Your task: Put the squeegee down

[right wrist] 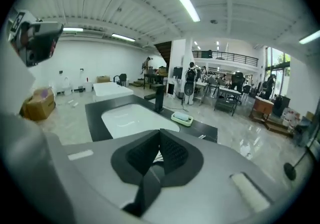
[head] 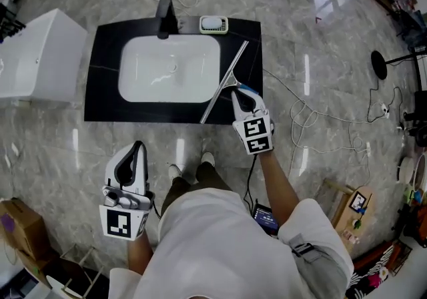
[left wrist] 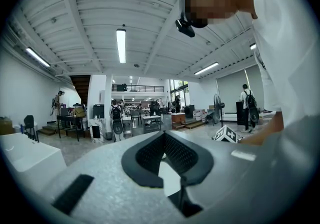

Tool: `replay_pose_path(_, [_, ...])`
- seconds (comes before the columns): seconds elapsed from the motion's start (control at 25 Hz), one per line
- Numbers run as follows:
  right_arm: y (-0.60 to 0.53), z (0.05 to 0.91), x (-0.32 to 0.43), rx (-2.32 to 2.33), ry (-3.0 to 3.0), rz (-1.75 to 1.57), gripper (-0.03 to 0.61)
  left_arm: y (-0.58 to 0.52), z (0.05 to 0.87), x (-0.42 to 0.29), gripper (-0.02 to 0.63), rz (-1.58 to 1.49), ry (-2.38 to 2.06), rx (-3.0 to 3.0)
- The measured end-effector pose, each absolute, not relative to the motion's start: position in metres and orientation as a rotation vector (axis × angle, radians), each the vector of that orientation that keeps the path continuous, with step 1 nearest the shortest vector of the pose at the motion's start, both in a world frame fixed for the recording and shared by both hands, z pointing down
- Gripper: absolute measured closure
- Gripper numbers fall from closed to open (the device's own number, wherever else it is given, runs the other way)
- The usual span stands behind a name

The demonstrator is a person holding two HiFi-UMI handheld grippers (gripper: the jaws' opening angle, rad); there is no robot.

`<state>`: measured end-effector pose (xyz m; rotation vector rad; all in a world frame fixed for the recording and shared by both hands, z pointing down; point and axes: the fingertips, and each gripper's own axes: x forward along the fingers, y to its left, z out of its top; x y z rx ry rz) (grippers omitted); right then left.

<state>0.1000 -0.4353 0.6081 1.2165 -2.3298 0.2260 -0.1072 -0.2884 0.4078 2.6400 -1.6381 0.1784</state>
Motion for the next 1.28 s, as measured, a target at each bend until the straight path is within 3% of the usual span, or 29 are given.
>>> replay_pose_path(0.28, [-0.407, 0.571, 0.092, 1.378, -2.448, 0.357, 0.572, -0.314, 0.404, -0.095, 0.614, 0.164, -1.596, 2.654])
replay_pose_path(0.8, [-0.385, 0.393, 0.099, 1.413, -2.799, 0.036, 0.572, -0.308, 0.386, -0.080, 0.614, 0.115, -1.568, 2.709])
replay_pose_path(1.28, [-0.376, 0.392, 0.108, 1.380, -2.818, 0.055, 0.572, -0.310, 0.383, -0.072, 0.614, 0.060, -1.547, 2.707])
